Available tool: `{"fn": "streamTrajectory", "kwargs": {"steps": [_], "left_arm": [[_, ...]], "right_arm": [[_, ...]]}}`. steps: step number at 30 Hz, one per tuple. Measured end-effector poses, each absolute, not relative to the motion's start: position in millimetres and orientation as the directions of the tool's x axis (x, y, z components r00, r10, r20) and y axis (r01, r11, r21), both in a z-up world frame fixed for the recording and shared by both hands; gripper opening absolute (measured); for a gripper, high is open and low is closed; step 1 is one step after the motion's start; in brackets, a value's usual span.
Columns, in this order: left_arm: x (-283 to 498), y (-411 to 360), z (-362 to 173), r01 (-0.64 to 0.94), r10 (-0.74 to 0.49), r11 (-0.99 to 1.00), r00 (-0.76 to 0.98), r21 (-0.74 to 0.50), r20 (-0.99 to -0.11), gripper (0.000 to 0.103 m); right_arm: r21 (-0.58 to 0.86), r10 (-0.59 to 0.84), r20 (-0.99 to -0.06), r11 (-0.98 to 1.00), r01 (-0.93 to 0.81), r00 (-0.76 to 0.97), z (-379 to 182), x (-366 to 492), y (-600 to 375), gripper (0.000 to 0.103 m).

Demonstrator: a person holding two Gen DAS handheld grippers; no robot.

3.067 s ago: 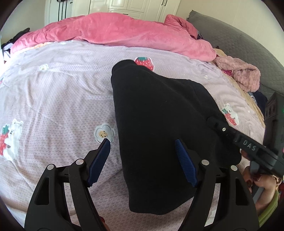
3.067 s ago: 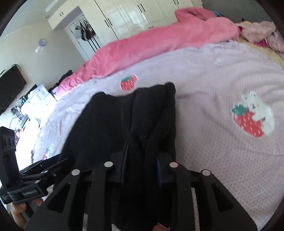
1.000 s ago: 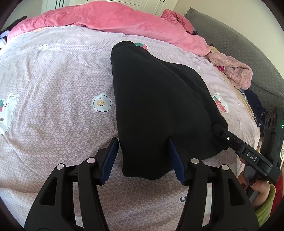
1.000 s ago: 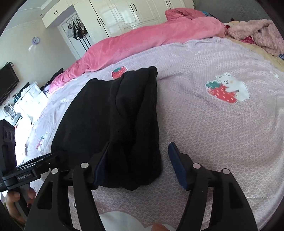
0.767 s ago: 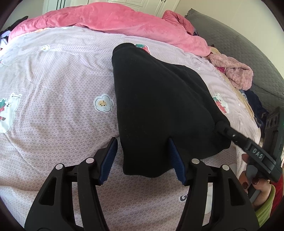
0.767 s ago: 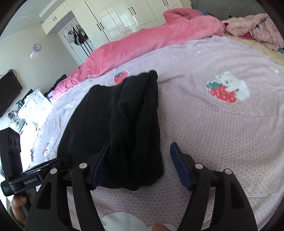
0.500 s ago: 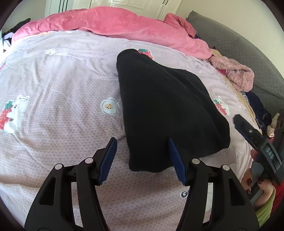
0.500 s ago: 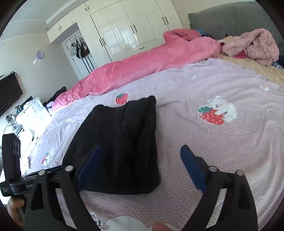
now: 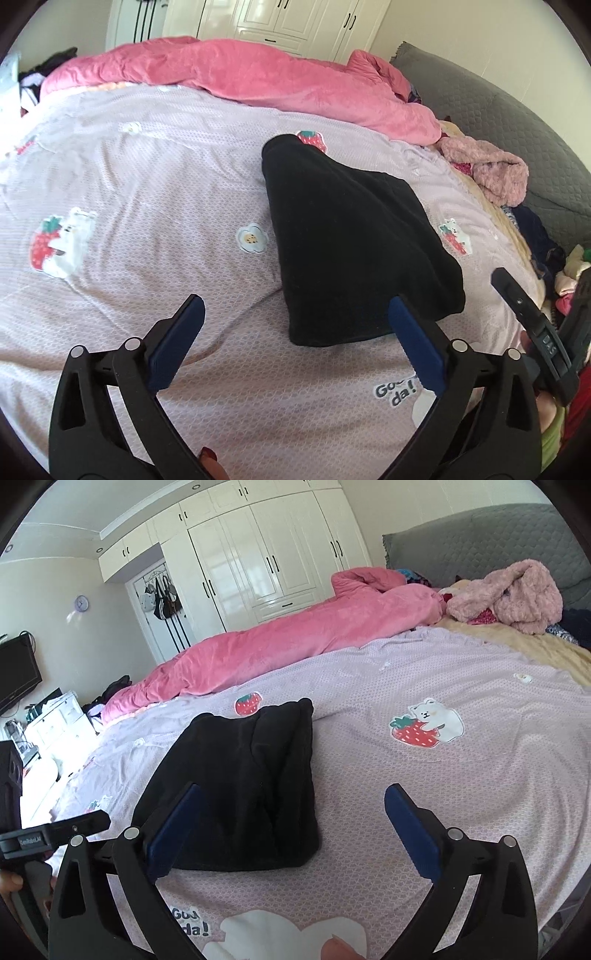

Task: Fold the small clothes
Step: 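Open both tools and withdraw them from the folded bundle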

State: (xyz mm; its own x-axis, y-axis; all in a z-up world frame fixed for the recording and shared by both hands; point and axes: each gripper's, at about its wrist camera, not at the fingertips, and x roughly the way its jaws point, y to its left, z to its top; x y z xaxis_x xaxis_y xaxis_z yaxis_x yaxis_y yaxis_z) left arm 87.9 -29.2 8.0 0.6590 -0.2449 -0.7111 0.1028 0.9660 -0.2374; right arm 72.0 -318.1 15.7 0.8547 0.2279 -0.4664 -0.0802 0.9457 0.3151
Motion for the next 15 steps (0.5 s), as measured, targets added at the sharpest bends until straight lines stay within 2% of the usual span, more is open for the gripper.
{"fn": "streamTrajectory", "kwargs": {"steps": [8, 15], "left_arm": [[64, -27, 19, 0.079, -0.185, 0.979, 0.723, -0.186, -0.666, 0.094], [42, -22, 26, 0.057, -0.159, 0.982, 0.761, -0.179, -0.629, 0.094]], "right_arm": [[0.249, 0.193, -0.367, 0.963, -0.104, 0.910, 29, 35, -310, 0.098], [0.216, 0.196, -0.377, 0.969, -0.120, 0.905, 30, 12, -300, 0.098]]}}
